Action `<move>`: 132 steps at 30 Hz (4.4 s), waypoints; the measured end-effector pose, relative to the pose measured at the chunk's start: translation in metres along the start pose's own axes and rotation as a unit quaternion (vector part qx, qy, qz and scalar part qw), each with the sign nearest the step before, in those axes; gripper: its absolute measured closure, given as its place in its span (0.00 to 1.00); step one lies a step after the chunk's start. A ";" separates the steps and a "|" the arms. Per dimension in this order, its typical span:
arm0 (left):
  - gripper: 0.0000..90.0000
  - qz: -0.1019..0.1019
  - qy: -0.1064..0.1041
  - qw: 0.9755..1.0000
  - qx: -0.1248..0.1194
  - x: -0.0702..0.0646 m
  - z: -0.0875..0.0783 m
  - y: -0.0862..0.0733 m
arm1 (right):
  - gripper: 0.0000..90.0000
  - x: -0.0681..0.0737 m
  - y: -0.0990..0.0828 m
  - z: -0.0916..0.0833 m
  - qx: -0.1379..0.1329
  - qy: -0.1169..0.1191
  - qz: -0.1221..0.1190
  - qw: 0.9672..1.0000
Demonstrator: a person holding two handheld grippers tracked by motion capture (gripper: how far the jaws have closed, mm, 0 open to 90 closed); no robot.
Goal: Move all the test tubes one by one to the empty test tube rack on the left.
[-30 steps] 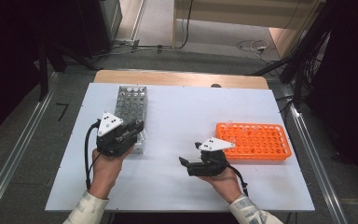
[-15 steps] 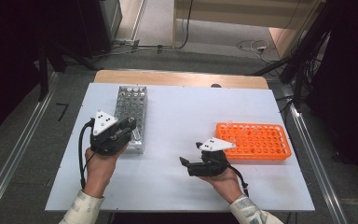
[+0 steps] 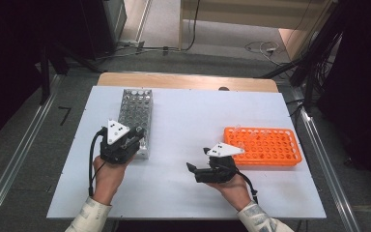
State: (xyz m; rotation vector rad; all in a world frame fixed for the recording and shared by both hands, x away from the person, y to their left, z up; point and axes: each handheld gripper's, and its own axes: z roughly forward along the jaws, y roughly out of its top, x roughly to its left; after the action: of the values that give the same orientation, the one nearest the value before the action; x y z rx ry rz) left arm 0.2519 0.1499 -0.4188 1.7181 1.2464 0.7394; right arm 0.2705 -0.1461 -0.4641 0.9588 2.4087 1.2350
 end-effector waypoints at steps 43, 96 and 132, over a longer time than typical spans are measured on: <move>0.19 -0.051 0.005 0.999 0.016 0.003 0.000 -0.011 | 0.20 -0.010 -0.011 -0.022 -0.002 -0.008 0.009 1.000; 0.04 -0.040 -0.025 0.999 0.008 -0.007 -0.008 -0.003 | 0.54 -0.079 -0.046 -0.063 -0.042 -0.110 0.066 0.991; 0.05 -0.042 -0.037 0.998 0.013 -0.011 -0.007 -0.003 | 0.81 -0.074 -0.037 -0.068 -0.061 -0.114 0.059 0.990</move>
State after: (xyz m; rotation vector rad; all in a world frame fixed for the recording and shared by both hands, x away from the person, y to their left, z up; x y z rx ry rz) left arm 0.2414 0.1420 -0.4186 1.6874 1.2744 0.6075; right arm 0.2752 -0.2535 -0.4573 1.1516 2.1037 1.2212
